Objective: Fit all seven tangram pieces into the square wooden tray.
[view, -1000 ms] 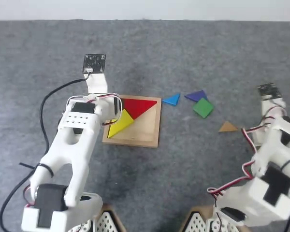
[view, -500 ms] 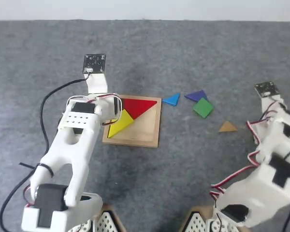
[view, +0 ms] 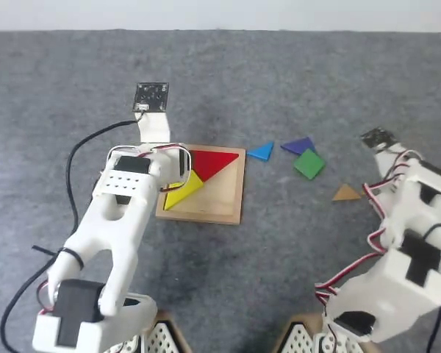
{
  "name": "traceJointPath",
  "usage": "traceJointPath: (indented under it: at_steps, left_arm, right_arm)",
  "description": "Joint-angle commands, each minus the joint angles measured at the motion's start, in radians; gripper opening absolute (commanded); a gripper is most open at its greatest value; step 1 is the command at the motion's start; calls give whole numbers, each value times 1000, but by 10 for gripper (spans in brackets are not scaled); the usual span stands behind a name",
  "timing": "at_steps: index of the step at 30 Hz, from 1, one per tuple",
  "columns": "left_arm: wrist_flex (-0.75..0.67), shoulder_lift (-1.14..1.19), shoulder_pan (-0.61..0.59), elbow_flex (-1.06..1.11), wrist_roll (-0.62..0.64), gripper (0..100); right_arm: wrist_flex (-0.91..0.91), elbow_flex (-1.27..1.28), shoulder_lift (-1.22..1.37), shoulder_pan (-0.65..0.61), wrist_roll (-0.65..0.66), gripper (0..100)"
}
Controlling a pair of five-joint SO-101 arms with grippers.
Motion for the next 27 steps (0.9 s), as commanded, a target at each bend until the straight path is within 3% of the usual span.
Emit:
traceJointPath:
  at_steps: [1,12,19,27]
  left_arm:
    - [-6,-5,-3,-12,-8,187]
    - [-8,-5,3,-10,-8,187]
    - [-6,-5,5,-10,-8,187]
    - [-6,-5,-2,-8,-8,187]
  right_arm:
    - [71,123,-64,-44,61,325]
    - [134,160,-173,-59,87,325]
    - [139,-77,-357,88,-104,325]
    - [67,-256,-21,131,-127,325]
